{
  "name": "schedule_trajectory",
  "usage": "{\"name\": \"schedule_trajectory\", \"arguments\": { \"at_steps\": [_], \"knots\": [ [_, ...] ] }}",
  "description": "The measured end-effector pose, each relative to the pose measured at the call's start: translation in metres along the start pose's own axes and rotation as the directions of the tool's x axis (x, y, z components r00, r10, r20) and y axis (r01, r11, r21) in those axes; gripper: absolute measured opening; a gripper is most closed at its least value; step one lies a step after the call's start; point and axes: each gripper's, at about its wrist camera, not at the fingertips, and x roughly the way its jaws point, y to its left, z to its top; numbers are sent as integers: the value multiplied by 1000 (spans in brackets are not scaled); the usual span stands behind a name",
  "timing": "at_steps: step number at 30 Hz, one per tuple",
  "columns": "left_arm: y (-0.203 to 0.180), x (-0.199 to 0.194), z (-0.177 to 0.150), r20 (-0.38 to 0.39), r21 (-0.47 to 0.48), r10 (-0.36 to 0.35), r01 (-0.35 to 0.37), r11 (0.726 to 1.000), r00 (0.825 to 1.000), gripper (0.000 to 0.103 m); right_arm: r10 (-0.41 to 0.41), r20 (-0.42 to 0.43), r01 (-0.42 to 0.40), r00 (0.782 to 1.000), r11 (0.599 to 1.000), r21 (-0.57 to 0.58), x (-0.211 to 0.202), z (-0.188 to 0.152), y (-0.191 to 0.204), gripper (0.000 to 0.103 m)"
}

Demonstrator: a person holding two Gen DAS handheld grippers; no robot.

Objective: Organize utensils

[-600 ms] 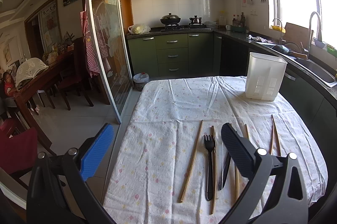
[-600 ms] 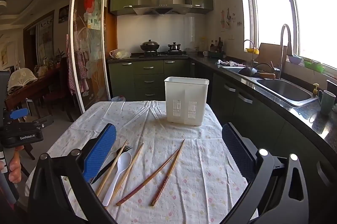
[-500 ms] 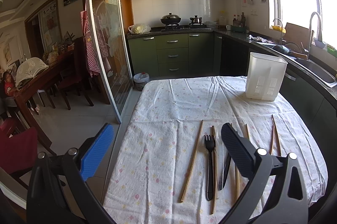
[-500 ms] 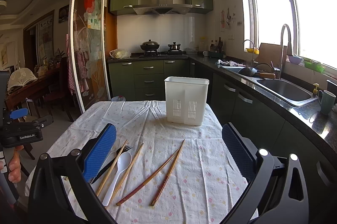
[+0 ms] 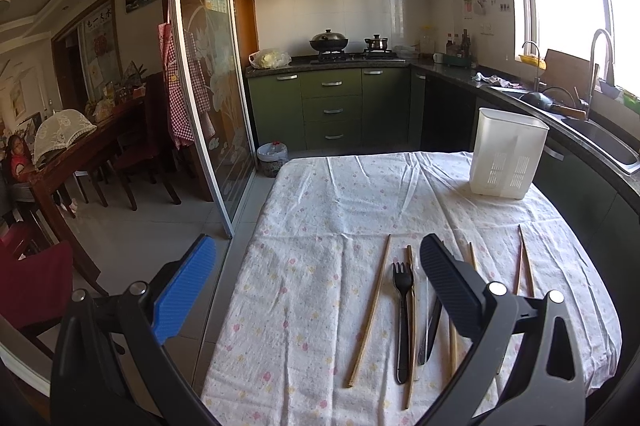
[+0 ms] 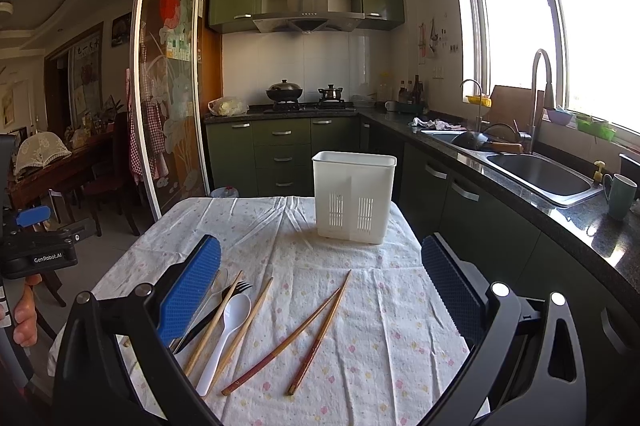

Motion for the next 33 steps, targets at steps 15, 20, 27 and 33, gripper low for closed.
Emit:
{"name": "schedule_trajectory", "arguments": {
  "at_steps": [15,20,27,33],
  "knots": [
    [1,-6,3,46,11,16,-17,1000,999,97,4,26,-4,1000,1000,10,-4,2,1,99],
    [1,-5,4,34,-3,11,-11,1000,999,97,1,5,-1,1000,1000,0,-3,3,2,99],
    [2,-5,4,30,1,13,-13,1000,999,97,-2,-9,2,1000,1000,-6,-3,4,3,99],
    [1,-4,3,33,0,11,-11,1000,999,97,-2,-7,2,1000,1000,-6,-3,3,3,99]
  ]
}}
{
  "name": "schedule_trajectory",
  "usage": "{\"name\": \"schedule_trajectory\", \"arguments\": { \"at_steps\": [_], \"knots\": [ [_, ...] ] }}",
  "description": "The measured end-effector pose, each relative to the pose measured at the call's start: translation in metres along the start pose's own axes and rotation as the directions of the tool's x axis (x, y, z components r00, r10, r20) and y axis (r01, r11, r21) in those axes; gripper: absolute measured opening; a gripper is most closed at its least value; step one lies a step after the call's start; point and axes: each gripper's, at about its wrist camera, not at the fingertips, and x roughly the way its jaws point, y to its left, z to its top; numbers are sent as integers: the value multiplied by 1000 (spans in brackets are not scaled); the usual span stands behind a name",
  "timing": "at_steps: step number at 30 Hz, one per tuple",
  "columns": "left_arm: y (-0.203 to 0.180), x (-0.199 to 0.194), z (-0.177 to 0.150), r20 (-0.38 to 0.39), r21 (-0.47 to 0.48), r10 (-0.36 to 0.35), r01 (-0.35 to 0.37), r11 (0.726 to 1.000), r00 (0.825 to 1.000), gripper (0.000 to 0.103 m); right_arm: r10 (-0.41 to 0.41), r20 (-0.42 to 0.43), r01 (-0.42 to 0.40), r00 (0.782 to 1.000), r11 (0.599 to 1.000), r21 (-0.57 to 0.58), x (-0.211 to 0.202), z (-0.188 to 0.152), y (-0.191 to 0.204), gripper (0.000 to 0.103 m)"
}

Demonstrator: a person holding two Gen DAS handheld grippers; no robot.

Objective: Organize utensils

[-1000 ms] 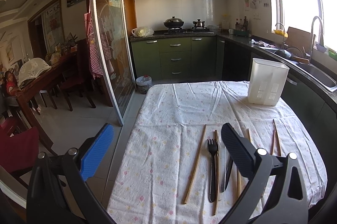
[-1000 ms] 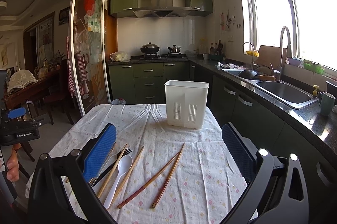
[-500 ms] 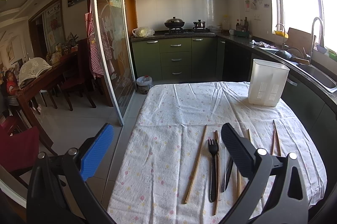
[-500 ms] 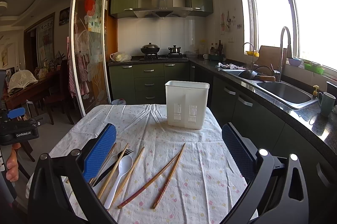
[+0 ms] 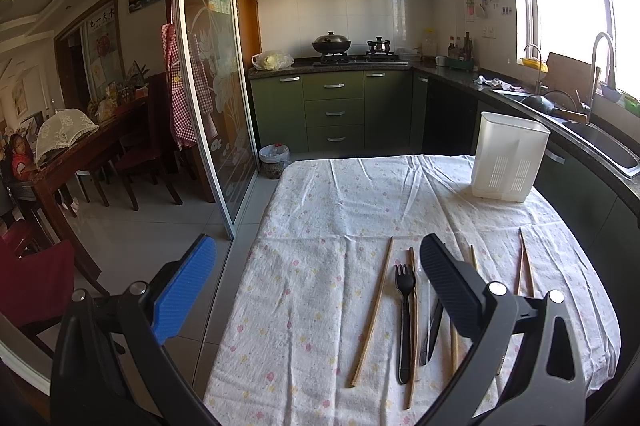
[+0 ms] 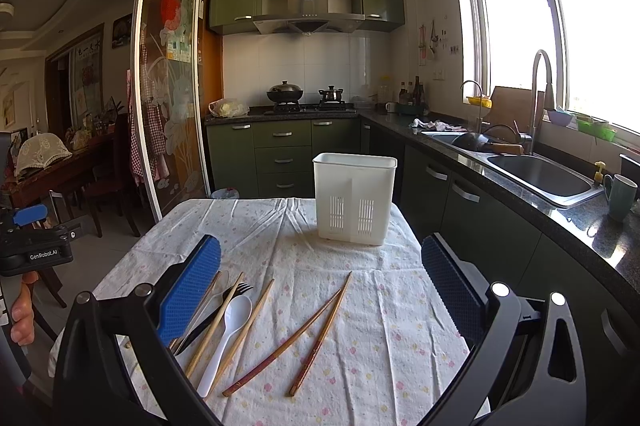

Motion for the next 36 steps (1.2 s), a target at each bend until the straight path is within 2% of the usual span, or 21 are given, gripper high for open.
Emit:
{"name": "schedule_trajectory", "arguments": {
  "at_steps": [8,15,18,19,23,25,27,33,36],
  "knots": [
    [-2,3,-3,-15,8,-4,4,1000,1000,97,2,-22,-1,1000,1000,10,5,-1,-2,99],
    [-1,25,-2,-113,-1,-31,32,1000,993,97,18,-68,-16,998,999,32,23,-7,-7,99],
    [-3,41,-1,-191,1,-61,62,998,980,97,17,-87,-15,996,1000,24,31,-11,-9,99],
    [-4,50,-1,-230,4,-70,73,997,971,97,15,-83,-14,996,1000,9,35,-13,-9,99],
    [-10,93,-8,-390,-9,-129,137,991,912,97,47,-144,-44,988,999,22,54,-20,-16,99],
    [-12,111,-14,-456,-22,-150,157,987,877,97,50,-165,-46,985,998,32,61,-24,-18,99],
    [-15,123,-19,-528,-25,-158,171,985,834,97,54,-190,-46,980,998,44,65,-28,-20,99],
    [-20,145,-26,-644,-4,-151,194,981,750,95,93,-249,-65,964,991,116,71,-33,-24,99],
    [-25,159,-30,-677,18,-125,187,982,726,91,127,-266,-89,956,985,151,74,-34,-24,99]
  ]
}}
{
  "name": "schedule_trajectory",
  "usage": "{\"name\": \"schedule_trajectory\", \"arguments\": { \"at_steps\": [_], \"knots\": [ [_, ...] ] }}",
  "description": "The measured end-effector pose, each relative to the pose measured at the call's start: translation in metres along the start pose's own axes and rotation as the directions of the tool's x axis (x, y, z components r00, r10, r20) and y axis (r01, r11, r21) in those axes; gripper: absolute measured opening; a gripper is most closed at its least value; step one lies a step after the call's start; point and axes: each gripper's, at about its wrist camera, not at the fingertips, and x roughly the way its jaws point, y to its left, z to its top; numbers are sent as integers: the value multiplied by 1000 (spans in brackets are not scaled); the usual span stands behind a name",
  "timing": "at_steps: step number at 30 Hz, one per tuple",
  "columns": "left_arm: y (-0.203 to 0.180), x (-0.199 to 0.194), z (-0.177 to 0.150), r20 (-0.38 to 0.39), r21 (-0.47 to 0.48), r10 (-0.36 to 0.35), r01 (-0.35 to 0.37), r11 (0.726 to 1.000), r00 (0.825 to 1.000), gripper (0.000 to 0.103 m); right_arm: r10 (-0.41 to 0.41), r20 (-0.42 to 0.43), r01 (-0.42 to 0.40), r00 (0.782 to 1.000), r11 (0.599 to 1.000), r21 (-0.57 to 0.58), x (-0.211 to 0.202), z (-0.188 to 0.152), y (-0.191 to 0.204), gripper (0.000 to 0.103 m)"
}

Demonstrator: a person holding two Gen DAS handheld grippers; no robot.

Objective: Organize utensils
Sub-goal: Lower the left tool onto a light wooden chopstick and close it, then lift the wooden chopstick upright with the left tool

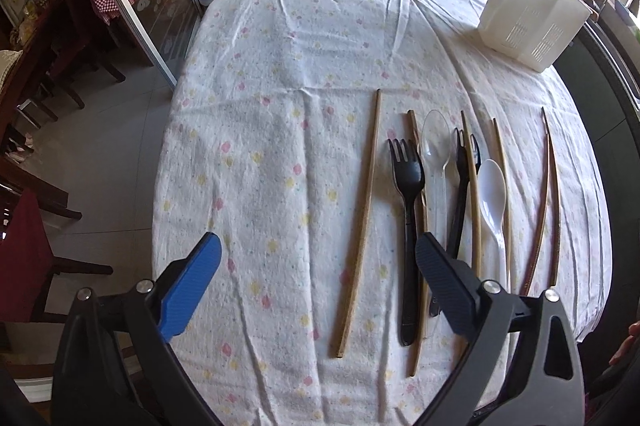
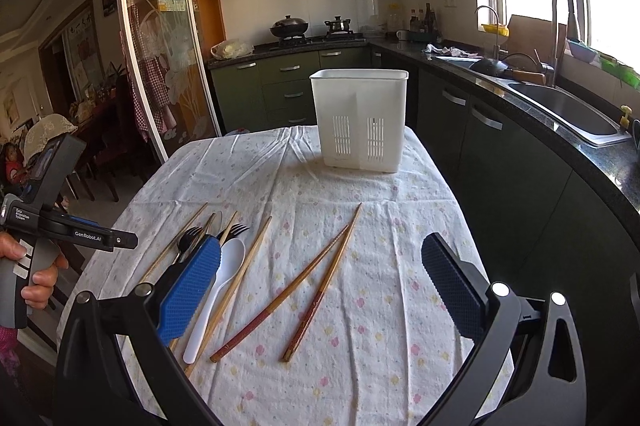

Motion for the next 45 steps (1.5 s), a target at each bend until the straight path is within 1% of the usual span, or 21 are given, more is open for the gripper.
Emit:
{"name": "schedule_trajectory", "arguments": {
  "at_steps": [1,3,5,9,11,13,15,17,22,24,27,29,30,32,34,35,37,38,40,42,45],
  "knots": [
    [-2,6,3,-21,7,-1,2,1000,1000,87,18,-14,-18,1000,1000,8,3,0,1,99],
    [-5,19,7,-78,14,-19,20,1000,997,84,48,-39,-47,998,999,17,10,1,2,99],
    [-10,30,10,-122,24,-37,40,999,992,79,55,-79,-54,995,998,7,23,4,3,99],
    [-14,42,13,-158,34,-30,36,999,987,74,78,-207,-77,975,997,13,60,8,0,99],
    [-14,46,14,-179,38,-31,38,999,983,70,65,-249,-66,966,998,6,77,9,-1,99],
    [-14,50,14,-204,35,-47,55,998,978,64,92,-287,-85,954,996,38,87,12,-4,99],
    [-17,54,16,-214,38,-54,63,997,975,60,93,-316,-78,944,995,60,93,15,-5,99],
    [-16,53,17,-207,39,-60,70,997,977,60,82,-311,-71,947,996,46,93,16,-4,99],
    [-16,52,18,-193,34,-72,80,996,978,73,91,-299,-81,950,996,46,87,19,-2,99],
    [-17,50,20,-191,41,-52,61,997,980,74,84,-313,-76,946,996,38,90,18,-1,99],
    [-22,51,20,-204,61,-38,51,997,978,74,47,-341,-49,939,999,5,97,16,0,99],
    [-25,53,21,-216,68,-36,51,996,976,69,44,-345,-46,938,999,1,99,15,0,99],
    [-29,54,21,-225,63,-54,70,996,973,62,45,-343,-47,938,999,2,98,15,0,99],
    [-32,55,23,-230,67,-56,73,995,972,57,39,-340,-42,940,999,-4,97,16,0,99],
    [-34,54,24,-232,74,-58,77,994,971,46,35,-343,-41,938,999,-11,97,16,0,99],
    [-34,53,24,-235,74,-60,80,994,970,42,35,-350,-42,936,999,-11,98,16,0,99],
    [-38,51,26,-245,70,-74,94,993,967,26,35,-368,-41,929,999,-7,101,17,-1,99],
    [-40,50,27,-250,68,-76,96,993,965,24,41,-373,-46,927,999,-4,101,17,-1,99],
    [-42,51,28,-256,64,-71,90,994,964,15,45,-380,-53,924,999,-8,102,18,-1,99],
    [-41,51,30,-260,58,-79,97,994,962,13,49,-379,-58,924,998,-13,101,18,0,99],
    [-32,49,35,-256,49,-68,83,995,964,13,55,-374,-64,926,998,-11,99,18,0,99]
  ]
}}
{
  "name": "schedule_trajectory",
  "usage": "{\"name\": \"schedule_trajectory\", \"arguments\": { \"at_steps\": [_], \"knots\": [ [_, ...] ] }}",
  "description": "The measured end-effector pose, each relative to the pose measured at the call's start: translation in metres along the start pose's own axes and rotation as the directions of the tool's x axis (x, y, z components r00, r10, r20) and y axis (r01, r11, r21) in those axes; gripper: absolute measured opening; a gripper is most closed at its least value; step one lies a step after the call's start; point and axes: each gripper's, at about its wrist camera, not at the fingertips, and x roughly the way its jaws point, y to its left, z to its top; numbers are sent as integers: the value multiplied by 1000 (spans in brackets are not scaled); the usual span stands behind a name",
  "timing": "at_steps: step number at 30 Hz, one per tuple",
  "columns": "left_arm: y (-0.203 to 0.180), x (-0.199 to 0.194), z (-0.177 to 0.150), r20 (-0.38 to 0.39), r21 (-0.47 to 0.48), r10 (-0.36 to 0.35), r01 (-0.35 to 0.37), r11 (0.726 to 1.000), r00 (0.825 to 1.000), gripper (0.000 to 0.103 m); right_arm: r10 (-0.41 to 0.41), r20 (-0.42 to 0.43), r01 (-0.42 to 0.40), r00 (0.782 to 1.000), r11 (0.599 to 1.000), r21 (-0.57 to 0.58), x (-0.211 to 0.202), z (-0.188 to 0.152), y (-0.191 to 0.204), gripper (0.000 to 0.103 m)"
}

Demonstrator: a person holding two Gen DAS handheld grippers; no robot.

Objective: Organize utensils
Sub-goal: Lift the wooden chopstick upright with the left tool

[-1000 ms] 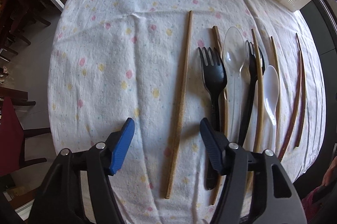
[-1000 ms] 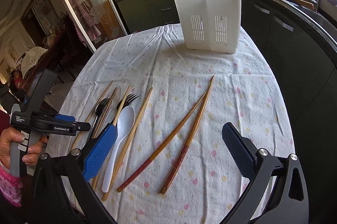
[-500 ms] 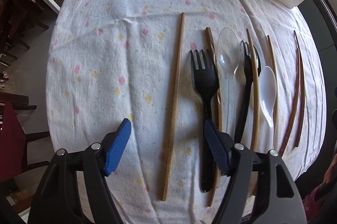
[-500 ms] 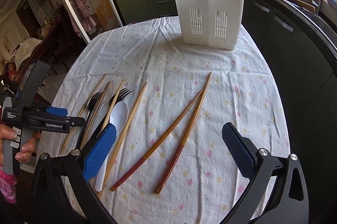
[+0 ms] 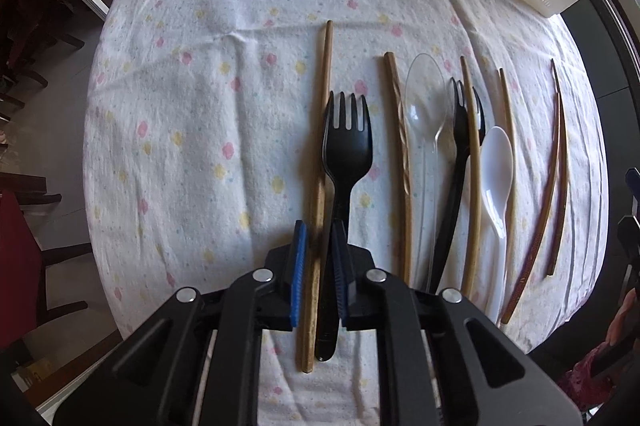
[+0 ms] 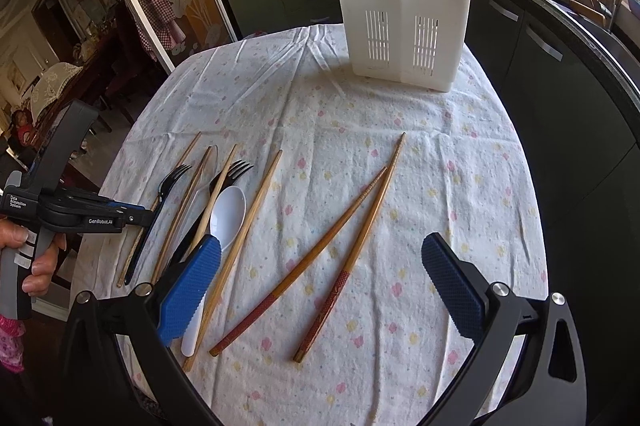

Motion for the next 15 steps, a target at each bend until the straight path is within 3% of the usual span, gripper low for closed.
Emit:
{"name": "schedule_trajectory", "arguments": {
  "at_steps": [15],
  "knots": [
    [35,-20,13,15,9,-7,7,1000,1000,6,14,-2,-15,1000,999,-39,0,0,14,99]
  ]
}}
